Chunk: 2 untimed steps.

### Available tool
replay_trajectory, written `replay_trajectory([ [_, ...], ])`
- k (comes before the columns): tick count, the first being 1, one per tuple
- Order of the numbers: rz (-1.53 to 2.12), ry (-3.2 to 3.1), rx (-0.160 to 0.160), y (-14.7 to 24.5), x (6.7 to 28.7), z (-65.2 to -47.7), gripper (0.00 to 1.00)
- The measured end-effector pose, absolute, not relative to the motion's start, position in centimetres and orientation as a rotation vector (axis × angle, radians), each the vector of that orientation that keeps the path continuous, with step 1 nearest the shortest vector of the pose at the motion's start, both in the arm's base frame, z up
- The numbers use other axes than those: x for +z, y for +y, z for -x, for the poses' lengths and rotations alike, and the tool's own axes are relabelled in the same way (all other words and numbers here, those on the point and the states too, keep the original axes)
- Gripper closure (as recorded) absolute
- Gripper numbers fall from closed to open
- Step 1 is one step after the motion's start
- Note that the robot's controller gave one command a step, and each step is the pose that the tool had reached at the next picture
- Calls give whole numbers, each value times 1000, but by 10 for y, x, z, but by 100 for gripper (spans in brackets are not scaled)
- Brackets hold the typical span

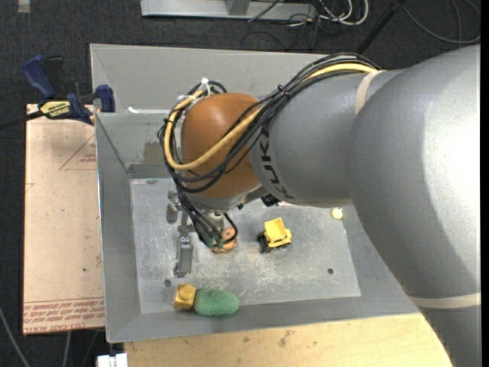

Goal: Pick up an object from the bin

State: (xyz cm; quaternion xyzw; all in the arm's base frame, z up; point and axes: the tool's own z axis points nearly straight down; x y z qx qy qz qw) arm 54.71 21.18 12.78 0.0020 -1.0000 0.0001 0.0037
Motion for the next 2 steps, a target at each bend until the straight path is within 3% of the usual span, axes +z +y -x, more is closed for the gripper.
replay_trajectory([
  [1, 0, -3141, -2, 211, 133, -549, 0],
  [2, -204, -3141, -8, 180, 108, -551, 0],
])
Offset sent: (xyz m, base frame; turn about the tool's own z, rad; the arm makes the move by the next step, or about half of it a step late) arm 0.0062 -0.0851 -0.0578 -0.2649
